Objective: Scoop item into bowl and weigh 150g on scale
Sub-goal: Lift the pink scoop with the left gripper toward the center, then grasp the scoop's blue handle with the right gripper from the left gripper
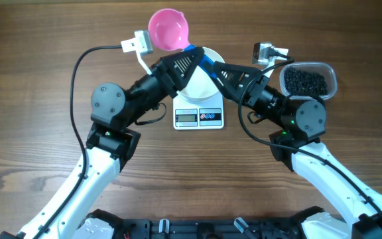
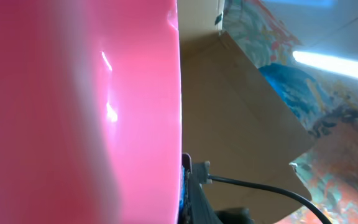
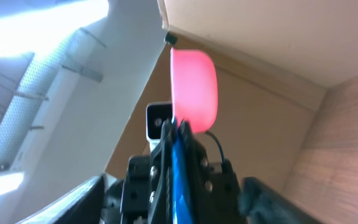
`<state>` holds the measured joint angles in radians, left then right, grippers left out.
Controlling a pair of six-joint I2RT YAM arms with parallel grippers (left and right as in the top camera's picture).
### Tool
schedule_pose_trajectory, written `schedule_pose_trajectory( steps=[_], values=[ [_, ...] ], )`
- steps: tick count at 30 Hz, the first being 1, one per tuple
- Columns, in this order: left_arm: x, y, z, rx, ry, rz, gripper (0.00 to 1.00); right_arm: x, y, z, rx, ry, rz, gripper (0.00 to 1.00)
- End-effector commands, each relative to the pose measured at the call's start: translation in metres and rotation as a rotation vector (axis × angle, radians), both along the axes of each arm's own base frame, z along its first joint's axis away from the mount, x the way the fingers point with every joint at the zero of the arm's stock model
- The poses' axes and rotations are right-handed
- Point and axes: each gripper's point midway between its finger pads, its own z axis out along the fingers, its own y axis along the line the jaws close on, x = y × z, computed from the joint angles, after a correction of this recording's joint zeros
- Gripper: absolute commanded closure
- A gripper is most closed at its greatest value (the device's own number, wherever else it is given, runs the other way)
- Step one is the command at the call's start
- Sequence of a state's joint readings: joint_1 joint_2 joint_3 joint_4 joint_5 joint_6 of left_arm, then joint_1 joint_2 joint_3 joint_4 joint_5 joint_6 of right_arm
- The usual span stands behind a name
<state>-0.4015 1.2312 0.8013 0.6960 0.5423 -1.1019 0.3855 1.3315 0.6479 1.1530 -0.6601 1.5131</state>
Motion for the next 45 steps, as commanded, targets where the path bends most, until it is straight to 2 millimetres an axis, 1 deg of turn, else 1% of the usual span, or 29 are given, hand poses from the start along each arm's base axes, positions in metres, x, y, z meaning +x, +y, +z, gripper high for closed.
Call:
schedule_pose_trajectory(
  steps=[1, 4, 12, 18, 24, 31, 32, 35, 42, 45],
  values=[
    [-0.006, -0.006, 0.006, -0.019, -0.001, -0.011, 0.96, 0.009, -0.003, 0.011, 0.022, -0.027, -0.053, 0.39],
    [-0.006, -0.008, 0.004, -0.015, 0.007, -0.015, 0.96, 0.011, -0.004, 0.011, 0.028, -0.022, -0.062, 0.52],
    [-0.002, -0.005, 0.005, -0.023, 0.009, 0.013, 0.96, 0.001, 0.002, 0.008, 0.010, -0.013, 0.009, 0.62],
    [0.000, -0.002, 0.006, -0.028, 0.010, 0.032, 0.96, -0.003, 0.005, 0.007, 0.003, -0.008, 0.039, 0.62],
    [-0.001, -0.004, 0.006, -0.028, 0.011, 0.027, 0.96, -0.002, 0.004, 0.007, 0.012, 0.005, 0.037, 0.62],
    [-0.002, -0.006, 0.005, -0.027, 0.012, 0.021, 0.96, 0.002, 0.002, 0.008, 0.024, 0.009, 0.013, 0.64],
    [-0.002, -0.006, 0.005, -0.026, 0.014, 0.021, 0.96, 0.002, 0.001, 0.009, 0.025, 0.009, 0.010, 0.66],
    [-0.002, -0.006, 0.004, -0.024, 0.017, 0.021, 0.96, 0.003, 0.001, 0.009, 0.026, 0.010, 0.008, 0.67],
    [-0.001, -0.007, -0.002, -0.013, 0.041, 0.022, 0.96, 0.003, 0.001, 0.009, 0.026, 0.010, 0.007, 0.67],
    [-0.001, -0.007, -0.002, -0.013, 0.042, 0.021, 0.96, 0.003, 0.001, 0.009, 0.026, 0.010, 0.008, 0.70]
  ],
)
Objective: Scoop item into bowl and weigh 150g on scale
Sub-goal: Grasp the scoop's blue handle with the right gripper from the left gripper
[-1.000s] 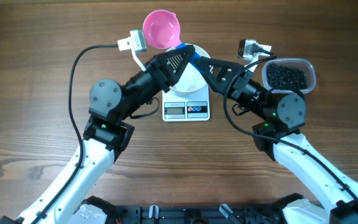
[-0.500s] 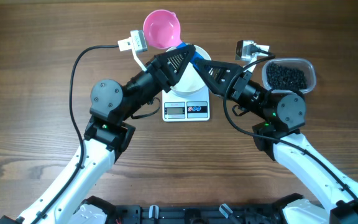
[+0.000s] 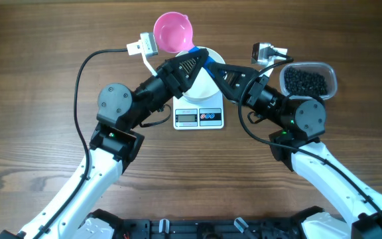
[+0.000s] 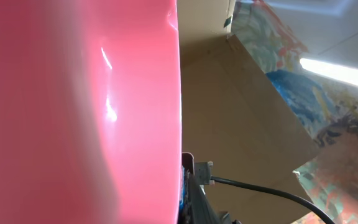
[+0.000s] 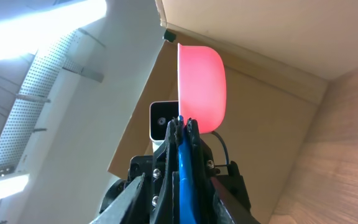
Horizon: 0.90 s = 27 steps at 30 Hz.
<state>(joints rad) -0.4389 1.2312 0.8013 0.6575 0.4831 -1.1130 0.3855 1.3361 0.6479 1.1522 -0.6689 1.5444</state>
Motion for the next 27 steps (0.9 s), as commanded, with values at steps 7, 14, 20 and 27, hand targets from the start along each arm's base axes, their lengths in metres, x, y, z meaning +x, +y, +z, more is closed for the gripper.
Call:
schedule_pose_trajectory(
  steps=[7, 14, 20, 27],
  values=[
    [-0.002, 0.000, 0.005, -0.008, -0.009, -0.001, 0.96, 0.003, 0.000, 0.011, 0.019, -0.019, -0.012, 0.77],
    [-0.003, 0.000, 0.005, -0.007, -0.009, -0.003, 0.95, 0.004, -0.001, 0.011, 0.022, -0.018, -0.018, 0.85],
    [-0.003, 0.000, 0.005, -0.007, -0.009, -0.003, 0.86, 0.004, -0.001, 0.011, 0.021, -0.019, -0.018, 0.94],
    [-0.001, -0.001, -0.003, 0.014, 0.018, -0.002, 0.09, 0.024, -0.015, 0.012, 0.012, -0.062, -0.175, 0.96]
  ],
)
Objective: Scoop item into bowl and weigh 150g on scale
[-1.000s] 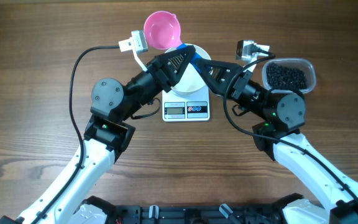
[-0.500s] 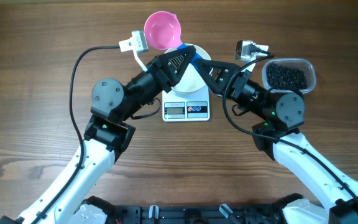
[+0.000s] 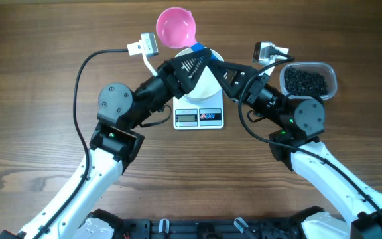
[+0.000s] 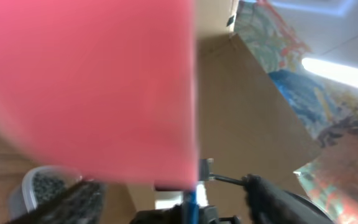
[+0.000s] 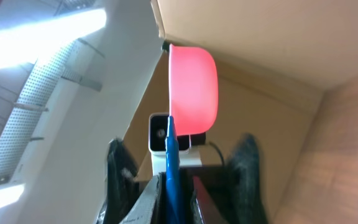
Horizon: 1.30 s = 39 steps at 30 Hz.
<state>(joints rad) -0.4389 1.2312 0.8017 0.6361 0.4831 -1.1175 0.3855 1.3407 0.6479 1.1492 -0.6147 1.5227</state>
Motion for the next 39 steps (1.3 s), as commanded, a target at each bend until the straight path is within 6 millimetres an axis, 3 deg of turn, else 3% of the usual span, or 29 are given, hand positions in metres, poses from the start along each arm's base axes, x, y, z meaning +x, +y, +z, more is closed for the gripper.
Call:
schedule_pose_trajectory(
  steps=[1, 5, 8, 11, 14, 18, 22, 27, 31, 36, 39],
  values=[
    [-0.002, -0.001, -0.001, 0.013, 0.004, -0.001, 0.03, 0.020, -0.015, 0.011, 0.000, -0.054, -0.144, 0.96],
    [-0.013, -0.010, -0.007, 0.113, -0.096, -0.068, 0.00, 0.064, -0.074, -0.001, -0.072, -0.042, -0.387, 0.96],
    [-0.011, -0.012, -0.036, 0.243, -0.091, -0.064, 0.00, 0.081, -0.109, 0.002, -0.161, -0.048, -0.436, 0.95],
    [-0.006, -0.004, -0.063, 0.357, -0.059, -0.041, 0.00, 0.095, -0.135, -0.013, -0.284, 0.028, -0.516, 0.95],
    [0.006, 0.023, -0.093, 0.524, 0.091, 0.015, 0.00, 0.097, -0.147, -0.016, -0.502, 0.066, -0.568, 0.95],
    [0.008, 0.078, -0.104, 0.850, 0.257, 0.189, 0.00, 0.092, -0.174, -0.016, -0.812, 0.173, -0.667, 0.95],
    [0.003, 0.086, -0.110, 0.895, 0.294, 0.198, 0.00, 0.073, -0.182, -0.017, -0.988, 0.210, -0.639, 0.96],
    [-0.014, 0.092, -0.131, 0.942, 0.393, 0.154, 0.00, 0.049, -0.200, -0.060, -1.097, 0.426, -0.630, 0.96],
    [-0.022, 0.095, -0.139, 0.965, 0.436, 0.136, 0.00, 0.043, -0.211, -0.072, -1.143, 0.499, -0.660, 0.96],
    [-0.026, 0.096, -0.145, 0.979, 0.463, 0.124, 0.00, 0.053, -0.225, -0.061, -1.156, 0.470, -0.764, 0.96],
    [-0.028, 0.100, -0.157, 1.014, 0.505, 0.120, 0.00, 0.072, -0.225, -0.033, -1.095, 0.356, -0.838, 0.96]
  ],
)
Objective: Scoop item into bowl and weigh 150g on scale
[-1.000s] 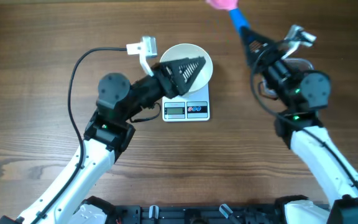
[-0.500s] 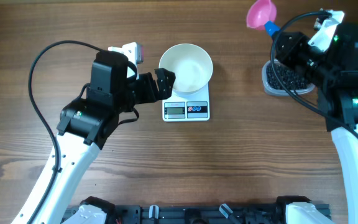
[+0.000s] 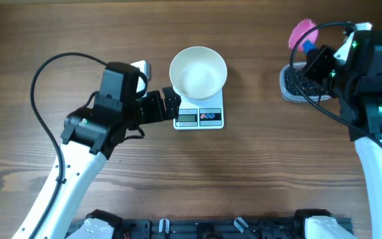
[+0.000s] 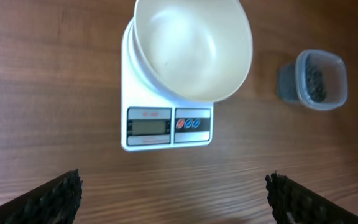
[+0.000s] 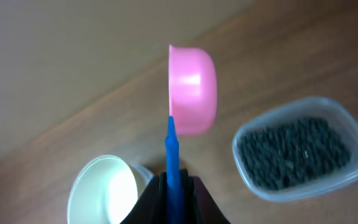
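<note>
A pink scoop [image 5: 192, 88] with a blue handle [image 5: 172, 152] is held by my right gripper [image 5: 174, 185], which is shut on the handle. In the overhead view the scoop [image 3: 302, 30] hangs just beyond the tub of black beans [image 3: 296, 81], with the right gripper [image 3: 316, 58] above the tub. The white bowl [image 3: 198, 72] is empty and sits on the white scale [image 3: 199, 117]. My left gripper [image 3: 163, 106] stands open left of the scale with nothing between its fingers [image 4: 56, 198]. The bowl [image 4: 191, 46] and scale [image 4: 166, 124] lie ahead of it.
The bean tub [image 5: 303, 152] is a clear plastic box at the right of the wooden table [image 3: 257, 172]; the right arm hides part of it from above. A black cable [image 3: 42, 86] loops off the left arm.
Both grippers were joined on the scoop's handle above the bowl. Now the left gripper is open and drawn back to the left of the scale, and the right gripper holds the scoop by the bean tub.
First the left gripper held the scoop by its handle over the scale, with the right gripper close by. Then the right fingers were round the same handle. Later the left fingers stood apart. Now the right alone holds the scoop, at the tub.
</note>
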`<state>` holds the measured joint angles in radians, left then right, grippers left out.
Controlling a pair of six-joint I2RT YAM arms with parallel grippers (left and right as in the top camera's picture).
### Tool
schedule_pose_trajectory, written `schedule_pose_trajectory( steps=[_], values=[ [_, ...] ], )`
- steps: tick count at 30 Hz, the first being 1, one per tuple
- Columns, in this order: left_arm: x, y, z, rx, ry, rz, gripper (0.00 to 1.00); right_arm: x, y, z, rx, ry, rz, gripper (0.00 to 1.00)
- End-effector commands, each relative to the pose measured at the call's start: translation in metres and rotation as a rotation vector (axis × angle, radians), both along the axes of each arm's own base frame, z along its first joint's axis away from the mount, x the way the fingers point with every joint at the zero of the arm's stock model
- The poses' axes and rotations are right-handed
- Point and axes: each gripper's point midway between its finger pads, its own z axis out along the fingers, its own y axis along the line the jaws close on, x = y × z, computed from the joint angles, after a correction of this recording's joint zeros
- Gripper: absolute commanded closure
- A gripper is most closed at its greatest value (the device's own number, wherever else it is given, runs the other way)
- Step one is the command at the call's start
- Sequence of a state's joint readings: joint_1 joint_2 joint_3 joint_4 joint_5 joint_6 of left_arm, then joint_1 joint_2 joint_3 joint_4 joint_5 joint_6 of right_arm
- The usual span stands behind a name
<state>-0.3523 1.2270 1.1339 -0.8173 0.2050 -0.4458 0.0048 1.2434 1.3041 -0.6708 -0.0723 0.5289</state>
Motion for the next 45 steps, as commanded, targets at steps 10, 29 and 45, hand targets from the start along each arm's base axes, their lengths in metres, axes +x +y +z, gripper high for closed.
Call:
schedule_pose_trajectory(
  steps=[10, 29, 45],
  values=[
    [0.010, -0.014, -0.030, 0.067, 0.052, -0.080, 0.96, 0.026, -0.035, 0.049, -0.103, -0.214, -0.177, 0.96],
    [-0.003, -0.094, -0.105, 0.304, -0.009, -0.616, 0.96, 0.021, -0.064, 0.051, -0.187, -0.213, -0.329, 0.96],
    [0.007, -0.100, -0.118, 0.275, 0.019, -0.539, 0.00, 0.020, -0.064, 0.050, -0.187, -0.205, -0.329, 0.96]
  ],
)
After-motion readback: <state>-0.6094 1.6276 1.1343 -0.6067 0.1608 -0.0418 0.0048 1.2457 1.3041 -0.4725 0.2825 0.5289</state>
